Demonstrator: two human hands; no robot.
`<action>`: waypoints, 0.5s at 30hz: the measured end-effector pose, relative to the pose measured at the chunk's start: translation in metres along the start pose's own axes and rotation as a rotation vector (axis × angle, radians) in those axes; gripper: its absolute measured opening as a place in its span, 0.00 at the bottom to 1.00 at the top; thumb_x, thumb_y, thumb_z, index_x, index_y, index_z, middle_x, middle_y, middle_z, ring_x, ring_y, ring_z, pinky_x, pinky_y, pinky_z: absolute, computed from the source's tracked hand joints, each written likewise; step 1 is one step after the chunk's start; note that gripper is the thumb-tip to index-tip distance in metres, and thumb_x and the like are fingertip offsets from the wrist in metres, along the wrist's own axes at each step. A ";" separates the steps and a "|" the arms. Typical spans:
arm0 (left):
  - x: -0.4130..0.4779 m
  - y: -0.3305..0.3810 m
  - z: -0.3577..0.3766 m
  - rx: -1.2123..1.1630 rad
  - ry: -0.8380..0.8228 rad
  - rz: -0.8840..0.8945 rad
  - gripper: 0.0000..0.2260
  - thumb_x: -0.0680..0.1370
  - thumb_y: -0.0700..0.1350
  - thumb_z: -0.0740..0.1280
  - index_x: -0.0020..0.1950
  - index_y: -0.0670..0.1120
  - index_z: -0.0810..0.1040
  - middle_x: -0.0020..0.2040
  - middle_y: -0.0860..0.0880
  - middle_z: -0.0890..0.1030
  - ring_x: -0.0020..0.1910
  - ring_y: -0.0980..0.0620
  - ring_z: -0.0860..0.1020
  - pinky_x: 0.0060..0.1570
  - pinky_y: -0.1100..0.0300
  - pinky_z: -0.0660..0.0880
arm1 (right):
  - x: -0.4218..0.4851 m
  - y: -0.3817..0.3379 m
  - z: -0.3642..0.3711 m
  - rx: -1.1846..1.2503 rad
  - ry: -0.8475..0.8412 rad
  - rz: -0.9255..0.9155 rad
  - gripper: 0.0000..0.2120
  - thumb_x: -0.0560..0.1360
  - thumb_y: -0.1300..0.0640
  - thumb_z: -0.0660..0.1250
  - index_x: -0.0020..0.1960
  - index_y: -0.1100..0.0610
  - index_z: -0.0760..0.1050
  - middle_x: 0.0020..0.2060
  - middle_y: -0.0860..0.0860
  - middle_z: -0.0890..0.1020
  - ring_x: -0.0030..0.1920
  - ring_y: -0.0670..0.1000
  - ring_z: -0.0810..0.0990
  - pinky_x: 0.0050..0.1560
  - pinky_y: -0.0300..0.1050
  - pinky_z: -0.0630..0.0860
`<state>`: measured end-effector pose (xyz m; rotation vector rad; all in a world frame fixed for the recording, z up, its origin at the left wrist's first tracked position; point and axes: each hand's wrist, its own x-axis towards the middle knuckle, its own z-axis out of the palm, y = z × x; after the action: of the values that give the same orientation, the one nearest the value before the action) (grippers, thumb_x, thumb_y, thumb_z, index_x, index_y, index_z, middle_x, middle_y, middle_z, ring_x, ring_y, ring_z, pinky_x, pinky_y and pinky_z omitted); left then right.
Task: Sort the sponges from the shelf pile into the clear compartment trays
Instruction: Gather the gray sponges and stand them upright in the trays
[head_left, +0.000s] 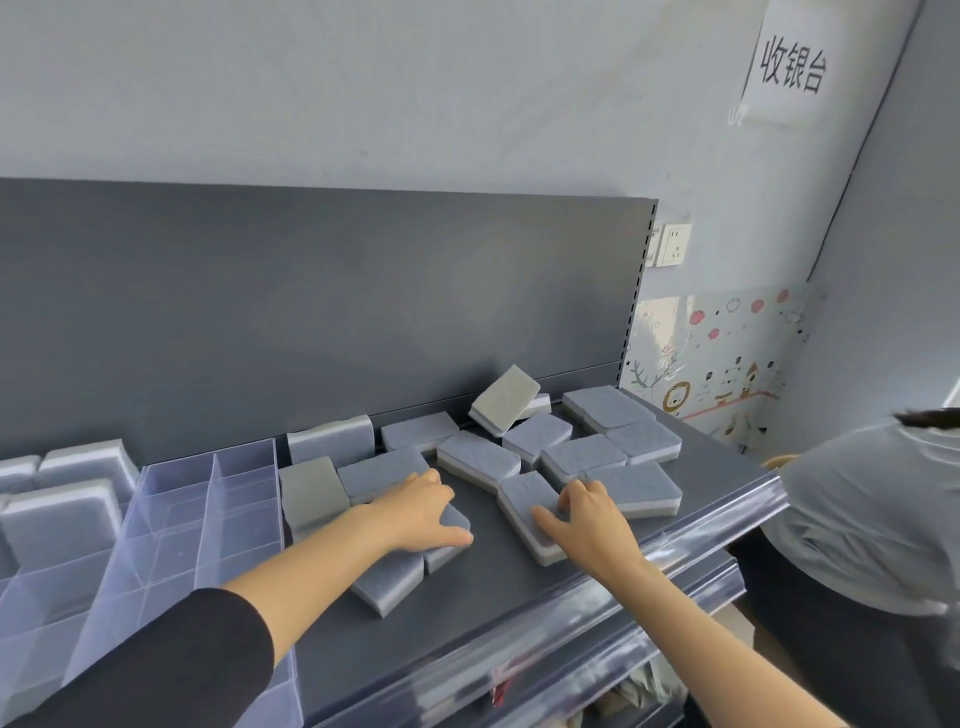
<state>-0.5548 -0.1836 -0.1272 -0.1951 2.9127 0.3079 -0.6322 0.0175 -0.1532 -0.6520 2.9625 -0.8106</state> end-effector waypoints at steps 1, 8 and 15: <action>0.000 0.002 0.001 -0.001 0.002 0.016 0.28 0.75 0.59 0.62 0.66 0.40 0.69 0.62 0.46 0.68 0.64 0.47 0.65 0.62 0.50 0.69 | 0.000 -0.001 0.002 0.014 -0.007 0.003 0.17 0.73 0.43 0.63 0.50 0.57 0.70 0.50 0.53 0.72 0.45 0.52 0.74 0.41 0.42 0.71; -0.005 0.003 0.006 -0.032 0.007 0.129 0.30 0.76 0.58 0.62 0.74 0.44 0.61 0.68 0.49 0.63 0.67 0.50 0.64 0.65 0.53 0.67 | -0.004 -0.013 0.014 0.102 -0.047 -0.003 0.23 0.73 0.45 0.65 0.61 0.57 0.65 0.58 0.54 0.73 0.53 0.52 0.74 0.48 0.41 0.70; -0.003 -0.005 -0.001 -0.132 0.094 0.145 0.22 0.79 0.51 0.60 0.72 0.47 0.64 0.69 0.50 0.65 0.68 0.51 0.65 0.65 0.54 0.67 | 0.009 -0.020 0.013 0.074 -0.104 0.079 0.33 0.74 0.40 0.62 0.70 0.59 0.59 0.65 0.58 0.69 0.63 0.57 0.72 0.59 0.51 0.73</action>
<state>-0.5514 -0.1881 -0.1266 -0.0186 3.0070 0.5296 -0.6307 -0.0081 -0.1538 -0.5523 2.8305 -0.8475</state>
